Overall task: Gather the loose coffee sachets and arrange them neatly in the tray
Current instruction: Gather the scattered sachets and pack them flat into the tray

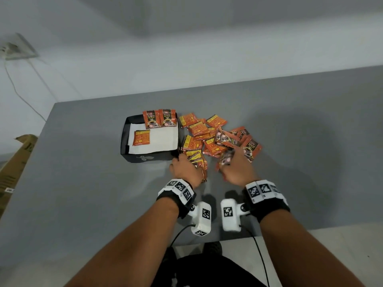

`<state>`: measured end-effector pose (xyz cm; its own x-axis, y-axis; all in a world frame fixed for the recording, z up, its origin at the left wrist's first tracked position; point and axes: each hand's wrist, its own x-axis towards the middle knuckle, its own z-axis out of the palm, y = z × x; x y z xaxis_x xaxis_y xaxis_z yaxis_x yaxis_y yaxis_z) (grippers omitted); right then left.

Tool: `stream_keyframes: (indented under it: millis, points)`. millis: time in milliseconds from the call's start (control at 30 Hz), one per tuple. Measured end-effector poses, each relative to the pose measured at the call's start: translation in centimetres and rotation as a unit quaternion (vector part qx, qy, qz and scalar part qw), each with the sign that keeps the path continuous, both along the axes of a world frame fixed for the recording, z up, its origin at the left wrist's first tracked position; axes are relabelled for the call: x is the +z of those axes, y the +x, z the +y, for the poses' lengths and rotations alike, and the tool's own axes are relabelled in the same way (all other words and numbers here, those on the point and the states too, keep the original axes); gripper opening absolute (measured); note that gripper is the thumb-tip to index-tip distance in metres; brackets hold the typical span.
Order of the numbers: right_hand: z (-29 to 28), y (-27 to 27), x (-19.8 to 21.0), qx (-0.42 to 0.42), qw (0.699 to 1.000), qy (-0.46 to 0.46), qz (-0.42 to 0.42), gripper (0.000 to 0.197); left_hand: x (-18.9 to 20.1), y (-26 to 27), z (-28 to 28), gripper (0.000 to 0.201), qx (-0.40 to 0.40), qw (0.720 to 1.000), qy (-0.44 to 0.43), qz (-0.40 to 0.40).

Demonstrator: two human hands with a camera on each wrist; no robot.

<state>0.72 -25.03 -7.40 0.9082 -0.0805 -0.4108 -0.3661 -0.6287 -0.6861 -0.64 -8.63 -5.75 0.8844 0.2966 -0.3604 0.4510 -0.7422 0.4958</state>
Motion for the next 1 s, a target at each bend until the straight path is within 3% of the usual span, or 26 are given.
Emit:
stream_keyframes:
  millis: [67,167,300,400,533,733,900,1000]
  points:
    - [-1.6,1.6,1.0,-0.021,0.998,0.028,-0.043,0.053,-0.1,-0.1,-0.2,0.057,0.014,1.000,-0.018,-0.012]
    - [-3.7,3.7,3.7,0.003,0.996,-0.004,-0.089,0.040,-0.2,0.0,-0.8,0.051,0.027,0.999,-0.034,-0.031]
    - [-4.7,6.4,5.9,0.068,0.993,-0.075,-0.067,0.034,-0.4,0.5,-1.4,0.050,0.017,0.999,-0.015,-0.025]
    - [-3.9,8.2,5.8,0.126,0.985,-0.117,-0.032,0.014,-0.7,0.9,-1.5,0.052,0.020,0.999,-0.030,-0.022]
    - [-3.5,8.9,4.2,0.150,0.979,-0.134,-0.014,0.034,-0.5,1.1,-1.6,0.041,0.042,0.992,-0.104,-0.059]
    - [-3.7,8.4,2.7,0.142,0.981,-0.130,-0.027,0.038,-0.5,0.4,-0.7,0.045,0.037,0.974,-0.204,-0.092]
    - [-4.4,8.0,1.3,0.145,0.978,-0.140,-0.053,0.056,0.4,0.2,0.1,0.025,0.027,0.954,-0.263,-0.139]
    - [-4.2,7.2,2.6,0.173,0.974,-0.131,-0.067,0.022,2.0,0.7,1.1,0.021,0.058,0.936,-0.316,-0.146]
